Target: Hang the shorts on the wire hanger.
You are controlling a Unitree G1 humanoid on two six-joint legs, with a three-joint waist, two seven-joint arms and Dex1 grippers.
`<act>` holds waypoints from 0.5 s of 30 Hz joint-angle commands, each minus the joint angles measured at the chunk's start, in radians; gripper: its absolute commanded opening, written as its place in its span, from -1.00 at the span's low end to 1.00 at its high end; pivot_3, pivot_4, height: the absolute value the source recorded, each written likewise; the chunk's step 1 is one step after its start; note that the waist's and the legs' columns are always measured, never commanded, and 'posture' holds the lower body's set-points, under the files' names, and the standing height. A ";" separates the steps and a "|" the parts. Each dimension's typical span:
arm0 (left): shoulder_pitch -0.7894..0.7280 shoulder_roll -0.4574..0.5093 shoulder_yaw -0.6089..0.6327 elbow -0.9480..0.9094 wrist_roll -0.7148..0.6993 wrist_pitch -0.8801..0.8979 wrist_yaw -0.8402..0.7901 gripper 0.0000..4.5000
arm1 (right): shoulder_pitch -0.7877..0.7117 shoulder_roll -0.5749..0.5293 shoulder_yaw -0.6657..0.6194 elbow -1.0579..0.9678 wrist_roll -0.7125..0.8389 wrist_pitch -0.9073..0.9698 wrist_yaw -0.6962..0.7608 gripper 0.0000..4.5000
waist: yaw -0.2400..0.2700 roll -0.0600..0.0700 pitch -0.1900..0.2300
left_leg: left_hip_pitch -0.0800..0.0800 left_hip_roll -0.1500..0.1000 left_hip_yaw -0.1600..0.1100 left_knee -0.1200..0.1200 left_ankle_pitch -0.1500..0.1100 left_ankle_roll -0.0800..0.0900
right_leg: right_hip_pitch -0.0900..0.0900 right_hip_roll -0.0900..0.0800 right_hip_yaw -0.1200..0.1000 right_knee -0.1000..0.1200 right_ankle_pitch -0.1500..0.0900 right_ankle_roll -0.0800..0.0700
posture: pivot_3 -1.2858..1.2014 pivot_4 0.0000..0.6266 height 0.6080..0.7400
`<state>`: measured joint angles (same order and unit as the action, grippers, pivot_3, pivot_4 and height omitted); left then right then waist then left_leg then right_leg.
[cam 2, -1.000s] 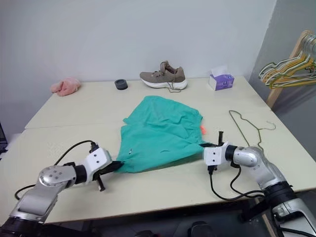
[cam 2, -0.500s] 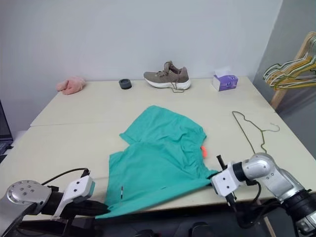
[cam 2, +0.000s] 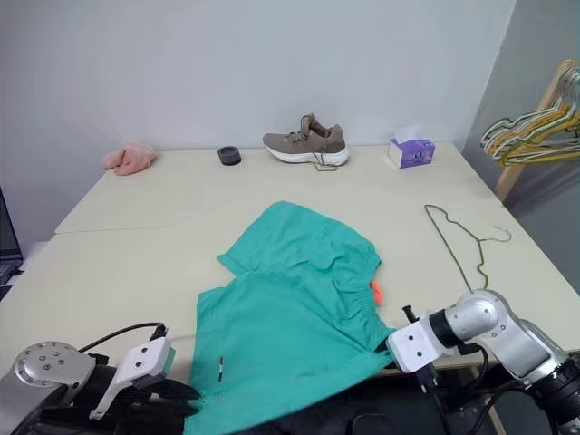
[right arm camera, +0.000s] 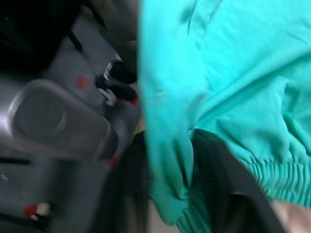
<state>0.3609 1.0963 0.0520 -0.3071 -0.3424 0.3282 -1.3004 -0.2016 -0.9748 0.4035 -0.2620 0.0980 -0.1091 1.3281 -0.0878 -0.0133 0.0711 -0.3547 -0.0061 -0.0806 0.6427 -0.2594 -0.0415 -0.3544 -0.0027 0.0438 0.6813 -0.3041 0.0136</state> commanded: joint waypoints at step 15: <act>-0.492 -0.315 0.034 0.018 -0.154 0.169 0.312 0.52 | -0.011 0.254 -0.541 0.081 0.279 0.705 -0.714 0.56 | 0.004 -0.004 -0.003 | -0.003 -0.002 0.000 0.003 0.000 0.000 | 0.000 0.000 0.001 -0.001 0.004 0.008 | -0.11 -1.00 1.00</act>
<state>-0.0850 0.7952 0.0987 -0.2894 -0.5154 0.4982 -1.0377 -0.2081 -0.7275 -0.0917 -0.2106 0.4399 0.5563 0.7436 -0.0840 -0.0177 0.0686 -0.3592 -0.0082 -0.0804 0.6458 -0.2592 -0.0416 -0.3552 -0.0024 0.0455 0.6804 -0.2995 0.0214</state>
